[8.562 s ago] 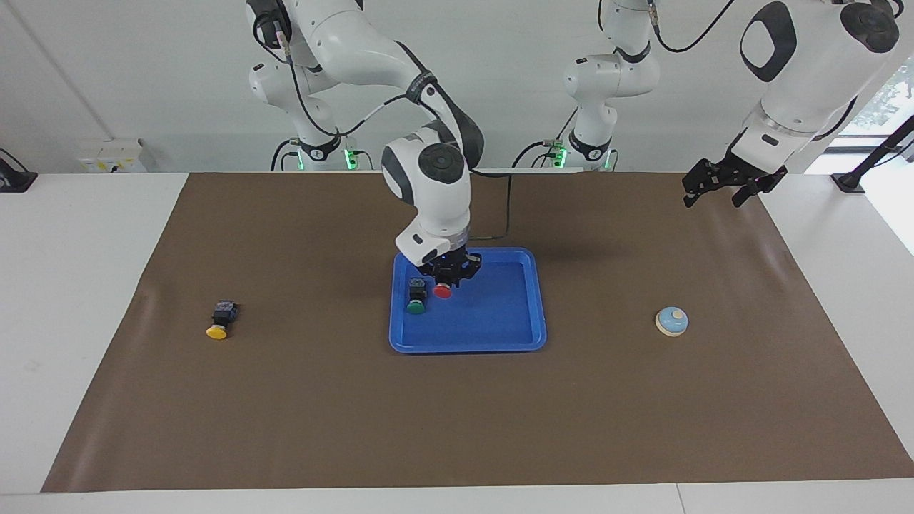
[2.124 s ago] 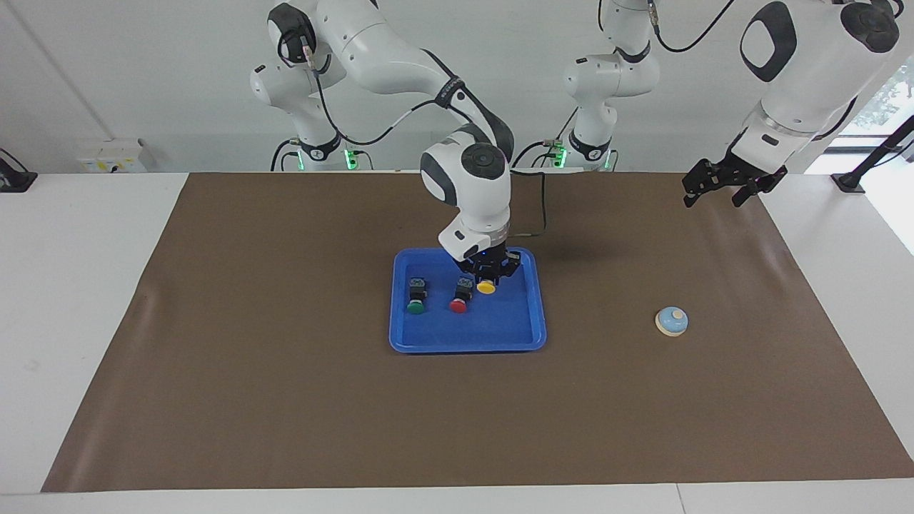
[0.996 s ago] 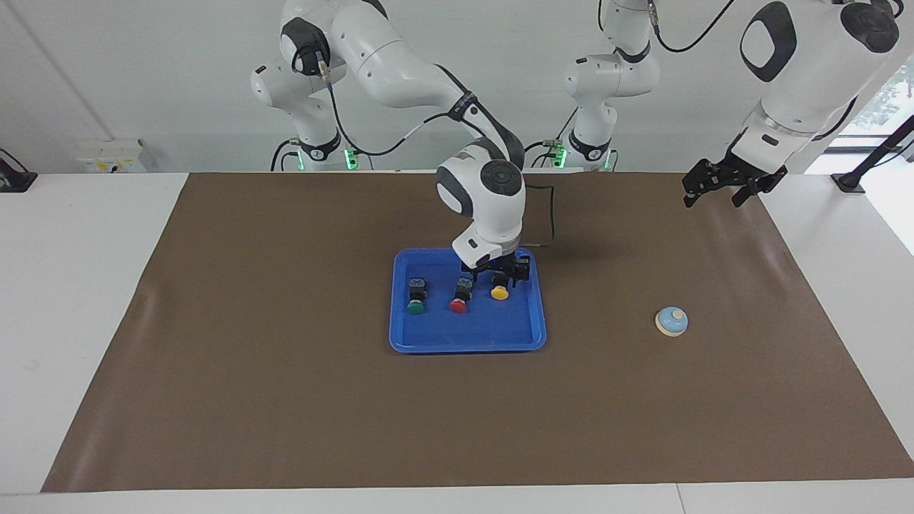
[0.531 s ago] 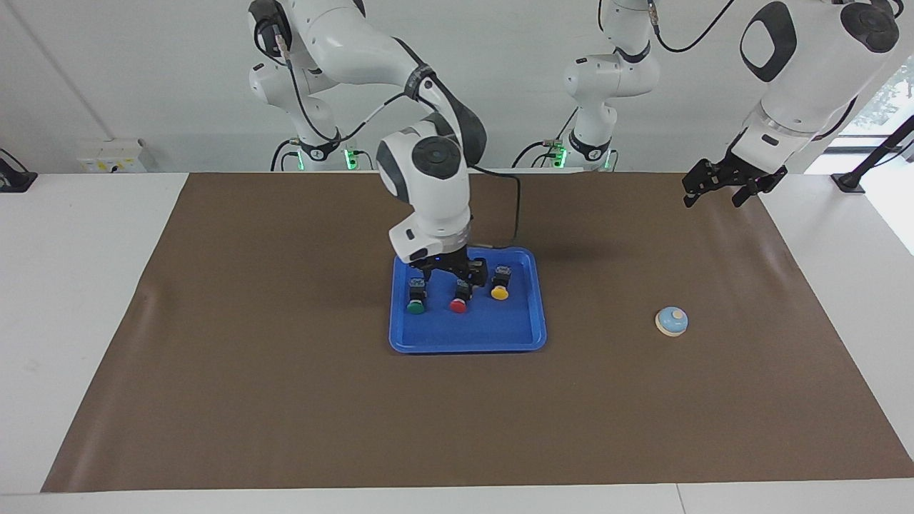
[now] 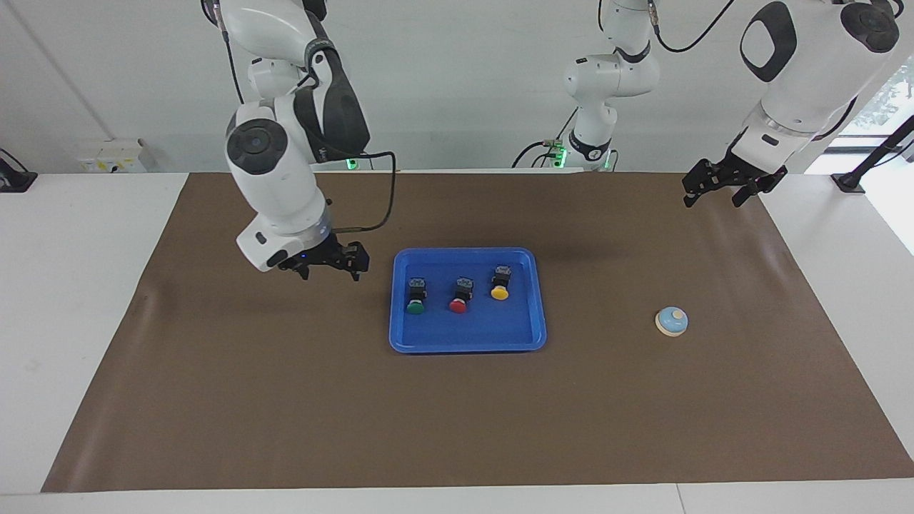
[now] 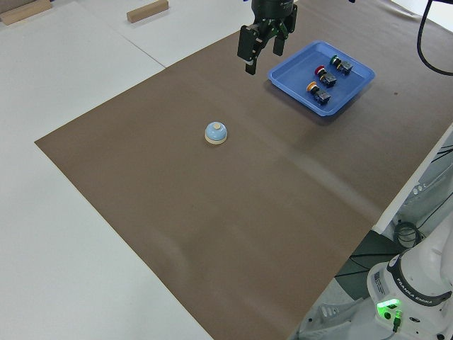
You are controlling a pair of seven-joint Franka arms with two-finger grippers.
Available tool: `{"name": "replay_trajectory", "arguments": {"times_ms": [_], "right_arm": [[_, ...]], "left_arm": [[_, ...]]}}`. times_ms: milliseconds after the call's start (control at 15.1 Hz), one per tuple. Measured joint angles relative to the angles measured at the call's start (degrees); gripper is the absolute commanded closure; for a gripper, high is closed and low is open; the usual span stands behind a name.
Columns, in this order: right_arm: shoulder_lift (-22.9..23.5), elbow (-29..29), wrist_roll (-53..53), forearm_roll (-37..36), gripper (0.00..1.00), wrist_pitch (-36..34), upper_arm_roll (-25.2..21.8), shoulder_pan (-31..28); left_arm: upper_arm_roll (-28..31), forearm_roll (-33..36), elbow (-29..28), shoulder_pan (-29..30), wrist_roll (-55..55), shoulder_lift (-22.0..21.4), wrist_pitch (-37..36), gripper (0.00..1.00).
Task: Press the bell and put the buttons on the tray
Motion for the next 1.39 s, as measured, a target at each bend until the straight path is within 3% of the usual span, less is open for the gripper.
{"name": "replay_trajectory", "arguments": {"times_ms": [332,863,1261,1327,1394], "right_arm": [[-4.7,0.0,-12.3,-0.3,0.0,-5.9,-0.1,-7.5],[-18.3,-3.1,-13.3,-3.8,0.0,-16.4,-0.1,-10.0],[-18.8,-4.4,-13.3,-4.5,0.0,-16.2,0.1,-10.0],[-18.8,-4.5,-13.3,-4.5,0.0,-16.2,0.1,-10.0],[-18.8,-4.5,-13.3,-4.5,0.0,-16.2,0.2,-9.9]], "left_arm": [[0.0,0.0,0.0,0.0,0.0,0.0,0.0,0.0],[0.0,0.0,0.0,0.0,0.0,0.0,0.0,0.0],[-0.2,0.0,0.0,-0.1,0.0,0.0,0.2,0.03],[-0.3,0.0,0.0,-0.1,0.0,0.0,0.6,0.31],[-0.3,0.0,-0.1,-0.1,0.0,0.0,1.3,0.68]]}}
